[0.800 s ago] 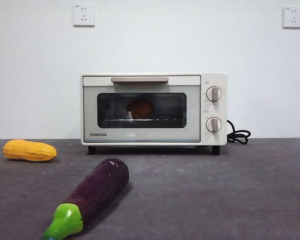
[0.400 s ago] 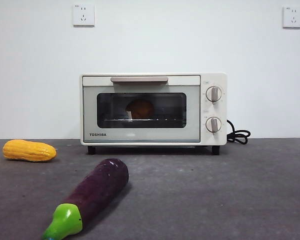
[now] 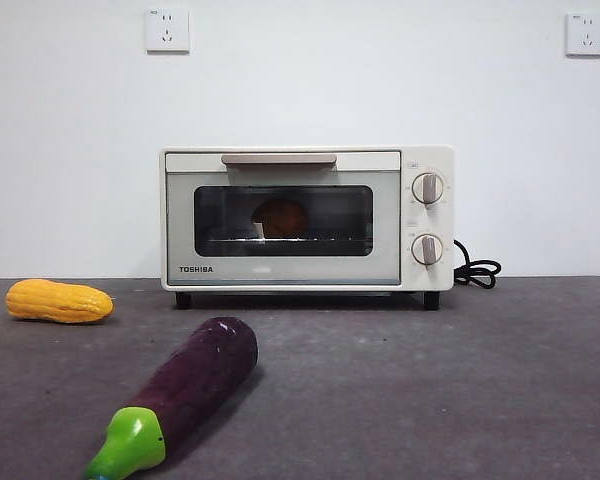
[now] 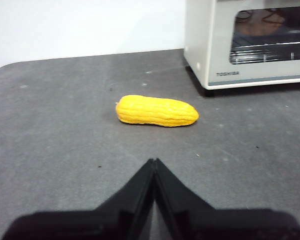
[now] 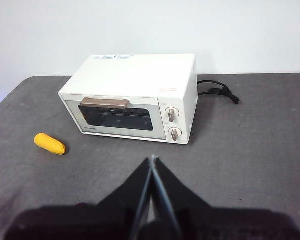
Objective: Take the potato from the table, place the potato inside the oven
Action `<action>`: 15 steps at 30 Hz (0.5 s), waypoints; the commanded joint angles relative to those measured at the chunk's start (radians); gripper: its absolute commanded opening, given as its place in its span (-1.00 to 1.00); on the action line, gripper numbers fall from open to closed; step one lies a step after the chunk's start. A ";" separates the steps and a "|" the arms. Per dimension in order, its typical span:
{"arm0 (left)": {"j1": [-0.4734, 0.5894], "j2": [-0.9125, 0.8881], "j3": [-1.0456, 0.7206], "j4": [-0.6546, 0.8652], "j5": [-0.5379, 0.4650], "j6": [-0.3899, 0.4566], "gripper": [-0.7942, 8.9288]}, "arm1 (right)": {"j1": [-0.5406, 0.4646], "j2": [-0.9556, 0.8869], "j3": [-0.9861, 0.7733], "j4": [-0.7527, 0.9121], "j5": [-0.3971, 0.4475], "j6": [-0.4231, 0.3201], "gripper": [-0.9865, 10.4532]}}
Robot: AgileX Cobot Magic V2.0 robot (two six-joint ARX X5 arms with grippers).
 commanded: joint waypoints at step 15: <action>0.001 0.005 -0.010 0.010 -0.021 -0.038 -0.85 | 0.001 0.000 -0.003 -0.023 0.005 -0.003 -0.83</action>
